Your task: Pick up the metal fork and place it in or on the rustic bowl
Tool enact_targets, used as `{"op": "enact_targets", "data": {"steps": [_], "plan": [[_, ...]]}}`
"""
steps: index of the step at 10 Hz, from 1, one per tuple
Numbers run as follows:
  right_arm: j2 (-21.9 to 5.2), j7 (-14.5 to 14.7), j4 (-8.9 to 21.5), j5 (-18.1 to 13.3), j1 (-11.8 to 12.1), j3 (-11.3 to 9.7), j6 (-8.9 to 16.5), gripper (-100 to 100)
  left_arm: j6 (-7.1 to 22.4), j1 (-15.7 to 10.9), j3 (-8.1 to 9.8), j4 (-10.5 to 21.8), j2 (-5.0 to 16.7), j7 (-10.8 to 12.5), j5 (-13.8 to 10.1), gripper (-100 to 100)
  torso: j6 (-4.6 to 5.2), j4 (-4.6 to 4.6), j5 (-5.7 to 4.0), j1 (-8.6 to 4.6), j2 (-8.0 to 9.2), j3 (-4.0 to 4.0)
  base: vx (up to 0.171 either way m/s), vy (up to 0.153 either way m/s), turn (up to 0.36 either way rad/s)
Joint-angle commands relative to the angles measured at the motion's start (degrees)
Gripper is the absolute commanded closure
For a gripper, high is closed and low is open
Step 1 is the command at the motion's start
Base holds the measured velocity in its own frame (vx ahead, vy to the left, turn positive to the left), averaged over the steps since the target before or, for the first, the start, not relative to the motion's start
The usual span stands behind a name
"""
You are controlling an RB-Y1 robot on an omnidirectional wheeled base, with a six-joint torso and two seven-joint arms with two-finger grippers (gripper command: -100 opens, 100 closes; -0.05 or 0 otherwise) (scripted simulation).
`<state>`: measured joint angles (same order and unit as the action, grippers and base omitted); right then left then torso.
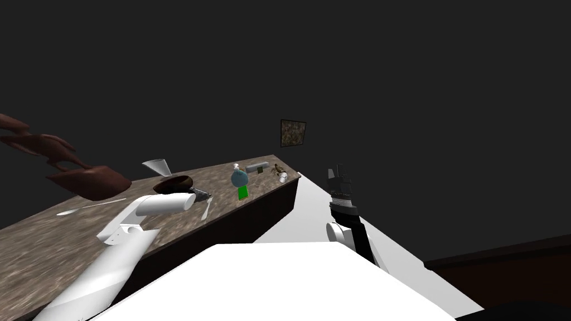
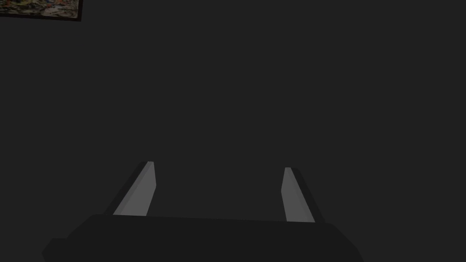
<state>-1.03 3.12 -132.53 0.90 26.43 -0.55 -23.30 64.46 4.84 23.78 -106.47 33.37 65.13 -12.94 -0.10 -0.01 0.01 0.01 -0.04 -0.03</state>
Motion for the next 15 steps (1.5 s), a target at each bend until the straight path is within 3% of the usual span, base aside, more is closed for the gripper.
{"op": "enact_targets", "data": {"steps": [1, 2, 3, 5, 6, 7, 8, 9, 10, 11, 12, 15], "plan": [[0.00, 0.00, 0.00, 0.00, 0.00, 0.00, 0.00, 0, 2.86, -1.09, 1.27, 2.19, 0.95, 2.62, -0.44, -100, 0.00, 0.00, 0.00, 0.00, 0.00, 0.00, 0.013, 0.000, -0.170], [0.00, 0.00, 0.00, 0.00, -0.01, -0.01, 0.00, 0, 4.27, -1.09, 1.27, 2.19, 0.95, 2.62, -0.44, -100, 0.06, 0.00, -0.01, -0.01, -0.03, -0.01, 0.015, 0.007, -0.095], [0.00, 0.00, 0.00, 0.00, 0.00, 0.00, 0.00, 0, 5.76, -2.13, 2.44, 4.26, 1.79, 5.01, -0.83, -100, 0.01, -0.01, 0.00, 0.01, -0.03, -0.02, 0.023, 0.006, -0.139], [0.00, 0.00, 0.00, 0.00, 0.00, 0.00, 0.00, 0, 8.00, -2.13, 2.44, 4.26, 1.79, 5.11, -0.83, -100, 0.01, -0.01, 0.00, 0.01, -0.05, -0.03, 0.012, 0.006, -0.034], [0.00, 0.00, 0.00, 0.00, 0.00, 0.00, 0.00, 0, 10.39, -3.15, 3.57, 6.35, 2.57, 7.53, -1.18, -100, -0.01, 0.00, 0.00, 0.00, -0.01, -0.01, 0.012, 0.000, -0.124], [0.00, 0.00, 0.00, 0.00, -0.01, 0.00, 0.00, 0, 11.56, -3.15, 3.57, 6.35, 2.57, 7.53, -1.18, -100, 0.03, 0.00, 0.00, -0.01, -0.02, -0.01, 0.014, 0.006, -0.095], [0.00, 0.00, 0.00, 0.00, 0.00, 0.00, 0.00, 0, 13.45, -4.13, 4.66, 8.46, 3.29, 9.85, -1.50, -100, 0.01, -0.01, 0.00, 0.00, -0.03, -0.02, 0.022, 0.007, -0.132], [0.00, 0.00, 0.00, 0.00, 0.00, 0.00, 0.00, 0, 14.95, -4.13, 4.66, 8.46, 3.29, 9.85, -1.50, -100, 0.03, -0.01, 0.00, 0.01, -0.06, -0.03, 0.020, 0.010, -0.060], [0.00, 0.00, 0.00, 0.00, 0.00, 0.00, 0.00, 0, 16.73, -5.08, 5.68, 10.56, 3.94, 12.05, -1.80, -100, 0.00, -0.01, 0.00, 0.01, -0.05, -0.03, 0.023, 0.010, -0.117], [0.00, 0.00, 0.00, 0.00, 0.00, 0.00, 0.00, 0, 18.27, -5.08, 5.68, 10.56, 3.94, 12.05, -1.80, -100, 0.03, -0.01, 0.00, 0.02, -0.07, -0.04, 0.021, 0.009, -0.072], [0.00, 0.00, 0.00, 0.00, 0.00, 0.00, 0.00, 0, 19.91, -5.99, 6.64, 12.65, 4.51, 14.13, -2.06, -100, 0.00, -0.02, 0.01, 0.01, -0.06, -0.04, 0.025, 0.005, -0.089], [0.00, 0.00, 0.00, 0.00, 0.00, 0.00, 0.00, 0, 24.45, -6.84, 7.53, 14.70, 5.01, 16.07, -2.28, -100, 0.02, -0.01, 0.00, 0.00, -0.06, -0.04, 0.019, 0.006, -0.079]]}}
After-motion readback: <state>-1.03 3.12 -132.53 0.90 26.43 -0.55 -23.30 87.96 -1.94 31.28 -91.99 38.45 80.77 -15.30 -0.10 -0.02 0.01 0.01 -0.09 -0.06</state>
